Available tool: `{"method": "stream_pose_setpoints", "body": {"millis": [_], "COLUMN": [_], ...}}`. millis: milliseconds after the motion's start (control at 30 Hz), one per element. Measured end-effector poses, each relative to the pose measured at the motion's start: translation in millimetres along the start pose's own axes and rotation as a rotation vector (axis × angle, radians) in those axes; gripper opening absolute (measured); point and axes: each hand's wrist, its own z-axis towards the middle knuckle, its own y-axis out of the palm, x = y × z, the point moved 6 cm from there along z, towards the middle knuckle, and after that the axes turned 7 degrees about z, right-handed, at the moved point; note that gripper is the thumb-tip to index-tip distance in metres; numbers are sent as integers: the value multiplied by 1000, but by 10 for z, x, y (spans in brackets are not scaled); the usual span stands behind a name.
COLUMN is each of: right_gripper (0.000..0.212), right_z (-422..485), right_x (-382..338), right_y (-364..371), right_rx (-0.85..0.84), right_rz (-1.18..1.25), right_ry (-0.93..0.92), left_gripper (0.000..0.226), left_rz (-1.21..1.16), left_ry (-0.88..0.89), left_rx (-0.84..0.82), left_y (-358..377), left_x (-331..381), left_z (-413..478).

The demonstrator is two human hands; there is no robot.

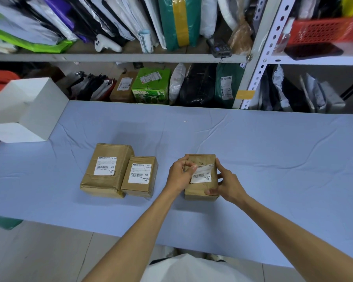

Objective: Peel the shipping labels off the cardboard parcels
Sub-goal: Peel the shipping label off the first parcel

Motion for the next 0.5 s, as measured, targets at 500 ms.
{"method": "stream_pose_setpoints", "body": {"millis": [500], "right_gripper": [117], "right_z": [24], "right_x": [12], "right_y": [-8], "right_rx": [-8], "right_rz": [-11], "right_ry": [11], "left_gripper": [13], "left_rz": [38], "left_ry": [-6], "left_rx": [-7], "left_y": [-20], "left_x": [51], "left_z": [-17]}}
